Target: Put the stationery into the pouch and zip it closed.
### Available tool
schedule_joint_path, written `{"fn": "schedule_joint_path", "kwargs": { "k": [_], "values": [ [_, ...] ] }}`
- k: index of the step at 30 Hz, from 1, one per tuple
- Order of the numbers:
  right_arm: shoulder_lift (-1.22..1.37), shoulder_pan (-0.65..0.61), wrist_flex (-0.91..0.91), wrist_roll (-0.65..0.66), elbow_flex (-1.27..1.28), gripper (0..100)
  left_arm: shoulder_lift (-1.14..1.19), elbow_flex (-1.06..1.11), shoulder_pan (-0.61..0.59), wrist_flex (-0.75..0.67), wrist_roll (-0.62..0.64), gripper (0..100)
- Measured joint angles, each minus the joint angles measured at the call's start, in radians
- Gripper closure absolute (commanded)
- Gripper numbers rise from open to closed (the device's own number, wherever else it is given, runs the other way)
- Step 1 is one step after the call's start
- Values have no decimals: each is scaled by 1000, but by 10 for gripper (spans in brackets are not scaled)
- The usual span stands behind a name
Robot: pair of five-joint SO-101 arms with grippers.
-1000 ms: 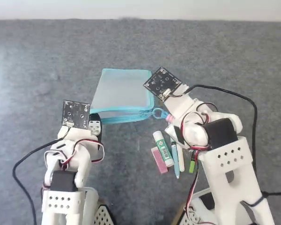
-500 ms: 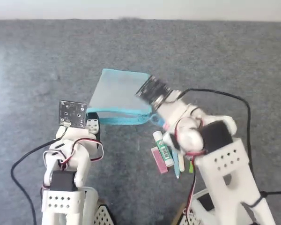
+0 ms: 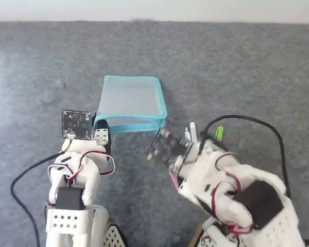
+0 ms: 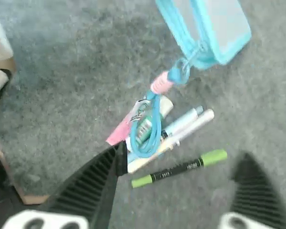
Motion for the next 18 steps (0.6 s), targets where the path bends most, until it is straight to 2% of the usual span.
{"fn": "schedule_joint_path", "kwargs": {
  "k": [5,10,12,14,18],
  "values": [
    [8,198,-84,-37,149,542,0,0,-84,0,29,990],
    [203,394,-272,-77,285,542,0,0,-98,0,32,990],
    [308,456,-331,-135,287,542,0,0,-98,0,32,990],
    [416,491,-367,-198,287,542,0,0,-98,0,32,990],
    [635,480,-393,-253,287,542,0,0,-98,0,32,989]
  ]
}}
